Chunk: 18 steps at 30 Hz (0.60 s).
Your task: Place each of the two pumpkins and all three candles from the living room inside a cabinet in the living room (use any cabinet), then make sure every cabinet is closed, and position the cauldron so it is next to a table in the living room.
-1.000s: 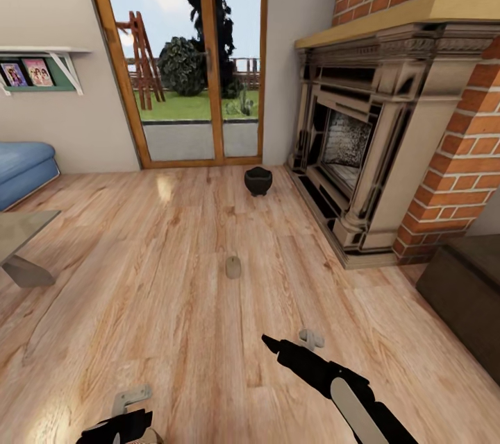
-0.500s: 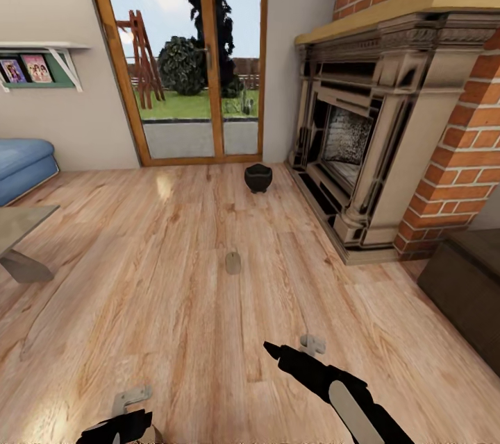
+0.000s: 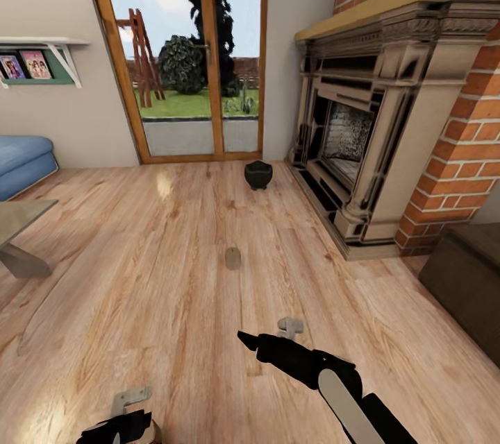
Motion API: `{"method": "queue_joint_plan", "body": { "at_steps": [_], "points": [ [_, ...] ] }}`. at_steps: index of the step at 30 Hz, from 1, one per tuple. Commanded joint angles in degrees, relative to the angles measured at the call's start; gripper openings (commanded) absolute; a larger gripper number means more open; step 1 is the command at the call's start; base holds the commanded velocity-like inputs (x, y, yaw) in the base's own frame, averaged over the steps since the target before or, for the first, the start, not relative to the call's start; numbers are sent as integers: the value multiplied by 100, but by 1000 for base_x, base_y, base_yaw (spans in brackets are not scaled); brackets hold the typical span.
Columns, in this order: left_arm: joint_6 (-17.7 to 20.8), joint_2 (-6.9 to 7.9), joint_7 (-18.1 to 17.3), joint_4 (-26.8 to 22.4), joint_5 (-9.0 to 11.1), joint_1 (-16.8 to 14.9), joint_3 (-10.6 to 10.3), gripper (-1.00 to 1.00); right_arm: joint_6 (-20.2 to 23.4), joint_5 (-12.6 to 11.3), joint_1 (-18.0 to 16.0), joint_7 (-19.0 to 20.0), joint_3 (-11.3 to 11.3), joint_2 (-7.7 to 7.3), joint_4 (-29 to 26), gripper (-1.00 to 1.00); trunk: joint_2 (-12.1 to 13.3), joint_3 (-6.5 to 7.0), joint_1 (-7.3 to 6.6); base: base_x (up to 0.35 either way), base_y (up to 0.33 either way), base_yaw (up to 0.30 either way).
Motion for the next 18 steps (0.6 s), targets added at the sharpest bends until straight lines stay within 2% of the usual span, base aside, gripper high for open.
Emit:
{"method": "queue_joint_plan", "body": {
  "at_steps": [1, 9, 14, 18],
  "points": [
    [2, -2, 2, 0, -3, 0, -2, 100, -7, 2, 0, 4, 14, 1, 0, 100, -42, -18, 23, 0, 0, 0],
    [-24, -3, -3, 0, -7, 0, -6, 100, -55, 35, 0, 11, 217, 8, 53, 100, -362, -162, 198, 0, 0, 0],
    [-16, -8, -3, 0, -8, 0, -6, 100, -58, 43, 0, 11, 249, 13, 137, 100, -563, -252, 308, 0, 0, 0],
    [-13, -3, -10, 0, -15, 0, -8, 100, -127, 37, 0, 11, 250, 12, 147, 100, -570, -340, 319, 0, 0, 0]
  ]
}}
